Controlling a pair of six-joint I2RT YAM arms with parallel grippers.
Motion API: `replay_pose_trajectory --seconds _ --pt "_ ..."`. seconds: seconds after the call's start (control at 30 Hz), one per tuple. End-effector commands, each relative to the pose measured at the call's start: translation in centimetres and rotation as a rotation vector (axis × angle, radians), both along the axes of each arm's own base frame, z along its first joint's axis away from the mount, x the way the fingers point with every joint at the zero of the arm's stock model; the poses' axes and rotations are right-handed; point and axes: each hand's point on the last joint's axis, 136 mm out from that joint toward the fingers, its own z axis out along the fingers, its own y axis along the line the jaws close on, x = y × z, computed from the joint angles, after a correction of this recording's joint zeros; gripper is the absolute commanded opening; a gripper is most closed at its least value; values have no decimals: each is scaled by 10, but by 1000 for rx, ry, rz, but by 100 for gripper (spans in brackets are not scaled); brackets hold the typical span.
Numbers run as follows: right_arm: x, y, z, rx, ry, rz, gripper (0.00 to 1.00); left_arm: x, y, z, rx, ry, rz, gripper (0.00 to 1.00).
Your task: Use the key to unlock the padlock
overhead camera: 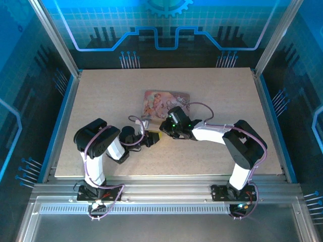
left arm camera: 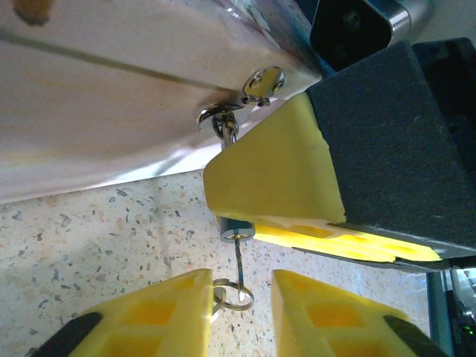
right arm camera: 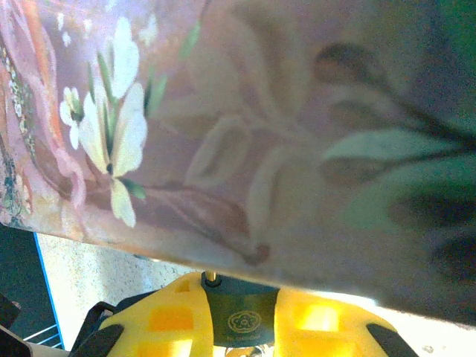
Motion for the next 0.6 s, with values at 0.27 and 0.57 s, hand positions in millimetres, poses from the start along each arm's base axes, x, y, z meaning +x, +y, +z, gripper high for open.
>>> replay_pose_trajectory --seconds 0.27,0.57 --pt "-7 -5 -3 53 72 -37 0 -2 -2 -2 -6 4 -6 1" --pt "-12 0 -7 56 89 -17 0 3 -7 11 -24 -40 -23 0"
